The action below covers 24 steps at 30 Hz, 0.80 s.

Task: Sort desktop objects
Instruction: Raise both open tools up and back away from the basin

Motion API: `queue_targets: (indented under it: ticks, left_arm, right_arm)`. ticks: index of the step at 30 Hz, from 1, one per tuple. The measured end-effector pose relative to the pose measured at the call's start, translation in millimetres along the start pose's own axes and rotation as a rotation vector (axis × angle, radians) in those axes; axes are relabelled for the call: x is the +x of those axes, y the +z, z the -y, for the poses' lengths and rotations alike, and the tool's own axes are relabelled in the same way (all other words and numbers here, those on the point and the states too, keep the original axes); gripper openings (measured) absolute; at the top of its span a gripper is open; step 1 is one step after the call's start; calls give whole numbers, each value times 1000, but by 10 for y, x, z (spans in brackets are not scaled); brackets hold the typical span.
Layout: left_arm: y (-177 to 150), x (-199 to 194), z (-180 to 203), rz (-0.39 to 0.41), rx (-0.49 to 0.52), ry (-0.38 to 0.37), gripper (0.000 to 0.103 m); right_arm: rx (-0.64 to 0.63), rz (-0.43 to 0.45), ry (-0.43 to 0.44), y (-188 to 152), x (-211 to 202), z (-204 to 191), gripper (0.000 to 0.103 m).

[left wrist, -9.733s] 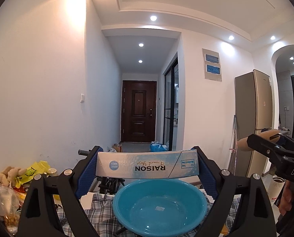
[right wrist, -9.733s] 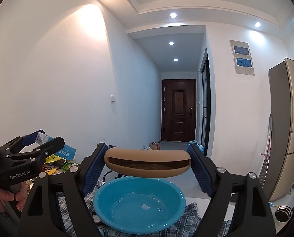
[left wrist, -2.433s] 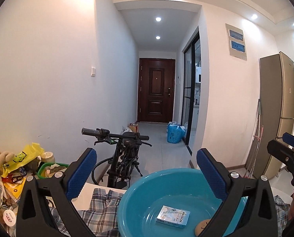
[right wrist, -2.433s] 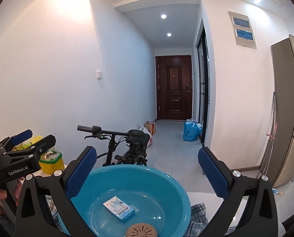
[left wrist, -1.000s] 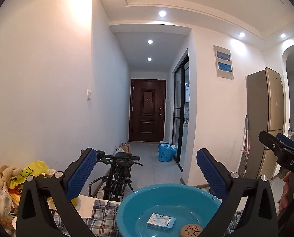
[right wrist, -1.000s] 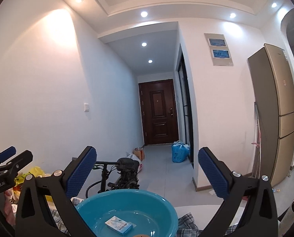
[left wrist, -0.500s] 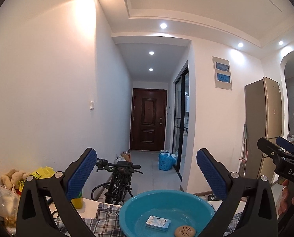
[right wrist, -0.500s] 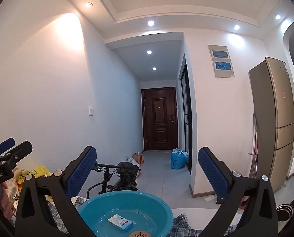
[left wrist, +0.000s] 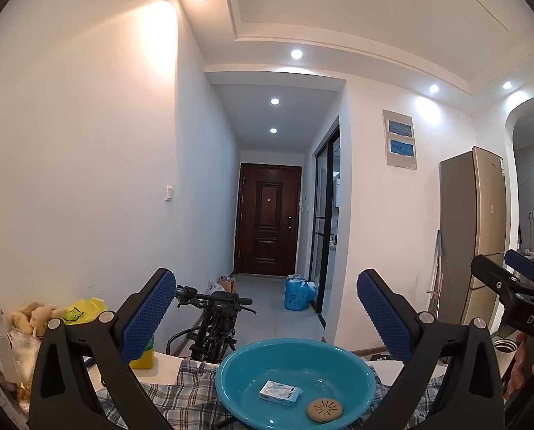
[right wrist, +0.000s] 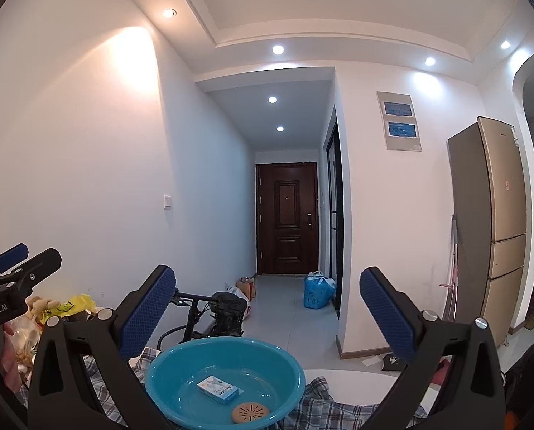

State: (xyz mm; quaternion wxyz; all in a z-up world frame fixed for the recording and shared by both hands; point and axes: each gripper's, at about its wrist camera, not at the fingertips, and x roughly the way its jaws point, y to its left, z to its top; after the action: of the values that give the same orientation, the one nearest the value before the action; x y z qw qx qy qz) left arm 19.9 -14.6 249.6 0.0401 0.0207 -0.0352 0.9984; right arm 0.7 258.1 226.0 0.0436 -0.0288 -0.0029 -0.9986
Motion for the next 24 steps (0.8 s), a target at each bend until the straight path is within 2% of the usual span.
queue_targets:
  ticks: [10,24]
  left_arm:
    - [-52,-287,20,2,-9,-2,103]
    - [-226,-255,-6,-69,-12,9,103]
  right_arm:
    - [-1,-3,15,-32,-248,-54,103]
    - [8,-53,1,-162,-280,-19,103]
